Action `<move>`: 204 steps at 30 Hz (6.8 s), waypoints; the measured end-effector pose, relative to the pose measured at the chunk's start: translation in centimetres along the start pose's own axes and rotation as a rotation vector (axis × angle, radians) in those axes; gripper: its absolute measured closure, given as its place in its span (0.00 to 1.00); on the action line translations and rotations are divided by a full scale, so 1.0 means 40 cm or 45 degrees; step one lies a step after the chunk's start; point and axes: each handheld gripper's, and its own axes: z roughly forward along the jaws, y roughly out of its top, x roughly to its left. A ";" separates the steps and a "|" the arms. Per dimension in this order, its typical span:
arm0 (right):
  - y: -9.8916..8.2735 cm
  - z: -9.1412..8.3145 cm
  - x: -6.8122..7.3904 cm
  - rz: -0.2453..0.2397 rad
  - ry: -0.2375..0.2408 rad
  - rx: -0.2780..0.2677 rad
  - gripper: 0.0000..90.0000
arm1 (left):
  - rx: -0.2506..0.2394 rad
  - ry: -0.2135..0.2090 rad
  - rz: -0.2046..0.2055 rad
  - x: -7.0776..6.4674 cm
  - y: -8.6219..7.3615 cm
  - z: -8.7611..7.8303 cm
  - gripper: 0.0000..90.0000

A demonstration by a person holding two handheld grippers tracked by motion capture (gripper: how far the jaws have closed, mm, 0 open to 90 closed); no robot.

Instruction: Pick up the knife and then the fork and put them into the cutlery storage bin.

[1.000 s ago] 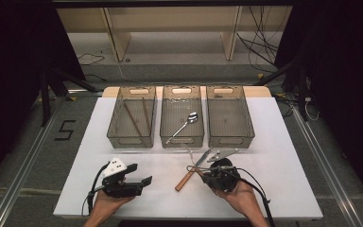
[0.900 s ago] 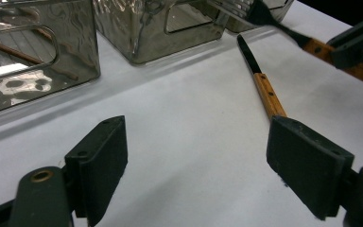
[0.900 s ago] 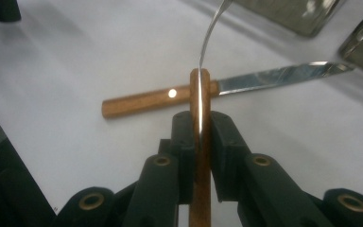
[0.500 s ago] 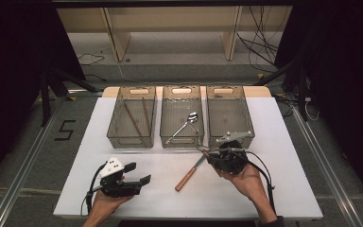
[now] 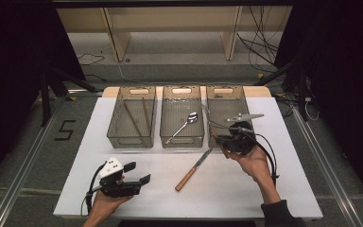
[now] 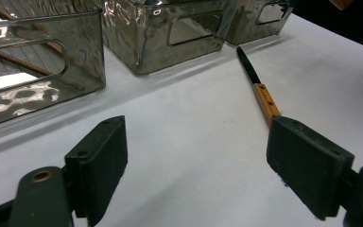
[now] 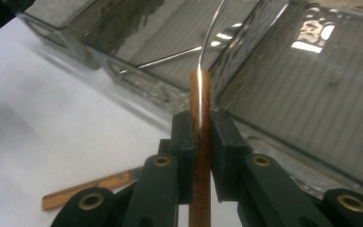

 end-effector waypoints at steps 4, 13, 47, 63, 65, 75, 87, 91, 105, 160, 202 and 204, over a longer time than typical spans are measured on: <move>0.021 0.009 -0.029 0.025 -0.032 -0.003 0.91 | -0.001 0.000 0.003 0.000 0.000 -0.001 0.23; 0.058 0.035 -0.080 0.081 -0.087 0.010 0.91 | -0.005 -0.005 0.006 -0.001 0.001 -0.001 0.23; 0.135 0.147 -0.174 0.228 -0.210 0.091 0.90 | -0.004 -0.011 0.009 -0.004 -0.001 0.002 0.23; 0.138 0.143 -0.176 0.269 -0.103 0.049 0.61 | 0.009 -0.012 0.012 -0.004 -0.001 0.004 0.22; 0.137 0.138 -0.173 0.259 -0.093 0.045 0.58 | 0.008 -0.012 0.010 -0.004 -0.001 0.005 0.22; 0.125 0.089 -0.126 0.187 -0.045 -0.050 0.42 | 0.014 -0.012 0.008 -0.004 -0.002 0.005 0.22; 0.062 0.026 -0.066 0.077 0.002 -0.135 0.35 | 0.036 0.003 -0.001 -0.002 0.000 0.008 0.22; 0.030 0.005 -0.052 0.060 0.023 -0.162 0.35 | 0.043 0.010 0.003 -0.007 0.004 0.011 0.22; -0.077 -0.037 -0.006 -0.006 0.080 -0.223 0.33 | 0.135 -0.002 -0.010 -0.024 0.032 0.040 0.21; -0.255 -0.078 0.055 -0.030 0.134 -0.310 0.30 | 0.666 -0.114 0.263 -0.214 0.135 0.308 0.44; -0.257 -0.081 0.053 -0.034 0.136 -0.315 0.31 | 0.689 -0.061 0.322 -0.227 0.128 0.343 0.84; -0.257 -0.081 0.054 -0.034 0.136 -0.315 0.31 | 0.696 -0.063 0.312 -0.226 0.129 0.344 0.84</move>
